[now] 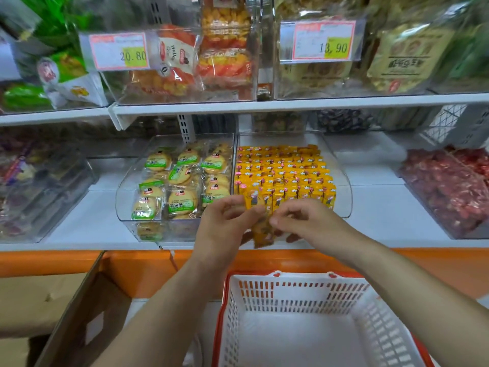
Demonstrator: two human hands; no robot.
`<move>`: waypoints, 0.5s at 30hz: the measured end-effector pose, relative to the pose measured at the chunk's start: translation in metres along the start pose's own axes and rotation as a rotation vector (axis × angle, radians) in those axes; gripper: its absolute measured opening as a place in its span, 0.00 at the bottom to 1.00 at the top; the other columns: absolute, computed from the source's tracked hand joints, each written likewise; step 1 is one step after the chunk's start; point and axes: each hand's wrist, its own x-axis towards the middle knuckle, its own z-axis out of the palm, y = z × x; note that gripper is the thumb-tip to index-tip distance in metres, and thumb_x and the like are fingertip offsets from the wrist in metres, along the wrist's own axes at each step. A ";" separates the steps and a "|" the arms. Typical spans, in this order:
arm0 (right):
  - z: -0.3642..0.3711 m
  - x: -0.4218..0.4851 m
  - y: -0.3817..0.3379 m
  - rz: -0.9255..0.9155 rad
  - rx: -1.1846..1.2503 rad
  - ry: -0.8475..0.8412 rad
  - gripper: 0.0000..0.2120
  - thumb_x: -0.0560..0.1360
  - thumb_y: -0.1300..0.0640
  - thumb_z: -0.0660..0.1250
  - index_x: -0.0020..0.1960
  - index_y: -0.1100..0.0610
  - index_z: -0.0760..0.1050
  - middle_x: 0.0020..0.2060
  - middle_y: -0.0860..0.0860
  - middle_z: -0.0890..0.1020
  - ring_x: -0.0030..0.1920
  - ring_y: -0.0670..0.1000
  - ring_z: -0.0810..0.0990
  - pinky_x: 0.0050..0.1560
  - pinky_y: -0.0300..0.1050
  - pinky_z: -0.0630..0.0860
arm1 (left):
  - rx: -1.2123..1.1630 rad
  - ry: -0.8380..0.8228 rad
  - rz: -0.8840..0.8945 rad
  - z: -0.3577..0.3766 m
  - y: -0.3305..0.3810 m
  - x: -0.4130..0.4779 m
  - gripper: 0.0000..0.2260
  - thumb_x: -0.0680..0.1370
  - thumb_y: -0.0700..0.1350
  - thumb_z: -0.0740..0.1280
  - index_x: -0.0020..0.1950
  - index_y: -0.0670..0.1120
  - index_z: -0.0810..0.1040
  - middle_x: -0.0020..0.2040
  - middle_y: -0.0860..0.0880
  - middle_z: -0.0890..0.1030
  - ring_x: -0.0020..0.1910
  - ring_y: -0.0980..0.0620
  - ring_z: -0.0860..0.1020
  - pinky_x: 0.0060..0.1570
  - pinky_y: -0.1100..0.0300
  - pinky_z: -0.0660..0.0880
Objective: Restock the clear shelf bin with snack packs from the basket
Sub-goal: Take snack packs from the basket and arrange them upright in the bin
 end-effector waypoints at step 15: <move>-0.017 0.036 -0.013 -0.120 0.035 0.285 0.14 0.72 0.57 0.76 0.50 0.40 0.79 0.49 0.47 0.81 0.37 0.49 0.86 0.40 0.39 0.82 | 0.605 0.150 0.182 -0.025 -0.016 0.023 0.23 0.73 0.53 0.78 0.65 0.52 0.77 0.52 0.59 0.80 0.51 0.57 0.80 0.45 0.65 0.78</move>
